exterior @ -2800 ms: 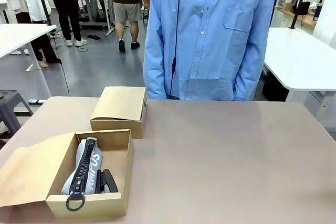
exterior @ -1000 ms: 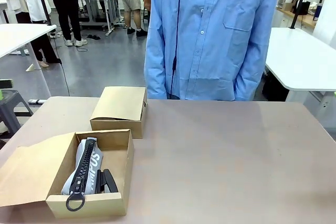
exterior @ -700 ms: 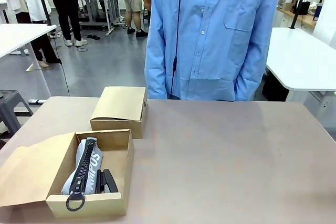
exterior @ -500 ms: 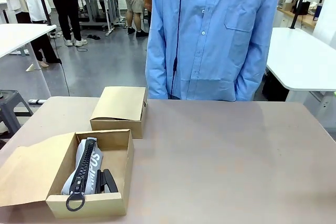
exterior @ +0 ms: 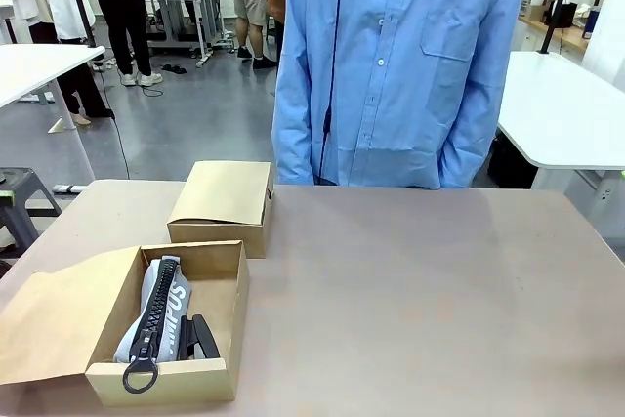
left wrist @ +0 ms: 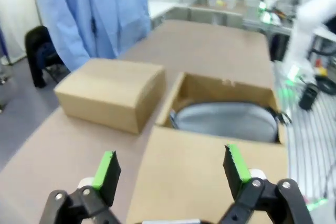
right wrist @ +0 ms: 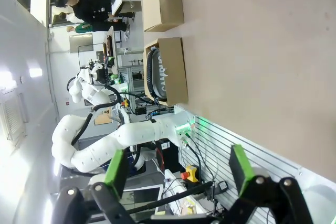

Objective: Place items inside the box.
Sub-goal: Close the lid of the Mailer Box closest to the robot.

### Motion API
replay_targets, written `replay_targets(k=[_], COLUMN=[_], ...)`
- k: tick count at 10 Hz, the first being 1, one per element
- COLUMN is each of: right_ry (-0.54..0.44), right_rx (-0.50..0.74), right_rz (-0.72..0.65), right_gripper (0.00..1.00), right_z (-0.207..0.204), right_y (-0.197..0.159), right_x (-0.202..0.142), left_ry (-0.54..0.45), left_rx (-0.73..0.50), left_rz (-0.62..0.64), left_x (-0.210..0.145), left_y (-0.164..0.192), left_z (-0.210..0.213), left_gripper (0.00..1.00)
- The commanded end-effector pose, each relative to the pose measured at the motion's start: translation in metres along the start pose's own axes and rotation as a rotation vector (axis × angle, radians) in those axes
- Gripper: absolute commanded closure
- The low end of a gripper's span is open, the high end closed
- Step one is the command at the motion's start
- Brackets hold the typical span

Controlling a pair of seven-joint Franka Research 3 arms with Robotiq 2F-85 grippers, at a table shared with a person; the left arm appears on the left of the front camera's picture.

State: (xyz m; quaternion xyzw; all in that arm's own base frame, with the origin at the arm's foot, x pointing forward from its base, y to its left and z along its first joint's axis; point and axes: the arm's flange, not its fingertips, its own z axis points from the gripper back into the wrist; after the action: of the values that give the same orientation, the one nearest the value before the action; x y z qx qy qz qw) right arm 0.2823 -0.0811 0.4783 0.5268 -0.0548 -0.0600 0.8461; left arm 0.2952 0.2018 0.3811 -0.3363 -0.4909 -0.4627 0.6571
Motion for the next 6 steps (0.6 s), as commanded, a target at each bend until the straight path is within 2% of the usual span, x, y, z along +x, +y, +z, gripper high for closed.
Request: replay_targets(k=[1,4,6], right_ry=[-0.005,-0.005,-0.005], right_rx=[0.02,0.02,0.02], right_rz=[0.0,0.0,0.0], right_gripper=[0.0,0.0,0.0], right_z=[0.001,0.001,0.001], right_y=[0.004,0.004,0.004], right_x=[0.001,0.001,0.001], left_ry=[0.084,0.216,0.326], left_rx=[-0.043,-0.099,-0.139], left_rz=[-0.045,0.008,0.057], left_x=[-0.034,-0.08,-0.106], left_y=[0.018,0.009,0.003], left_z=[0.031,0.065,0.064], left_gripper=[0.0,0.0,0.0])
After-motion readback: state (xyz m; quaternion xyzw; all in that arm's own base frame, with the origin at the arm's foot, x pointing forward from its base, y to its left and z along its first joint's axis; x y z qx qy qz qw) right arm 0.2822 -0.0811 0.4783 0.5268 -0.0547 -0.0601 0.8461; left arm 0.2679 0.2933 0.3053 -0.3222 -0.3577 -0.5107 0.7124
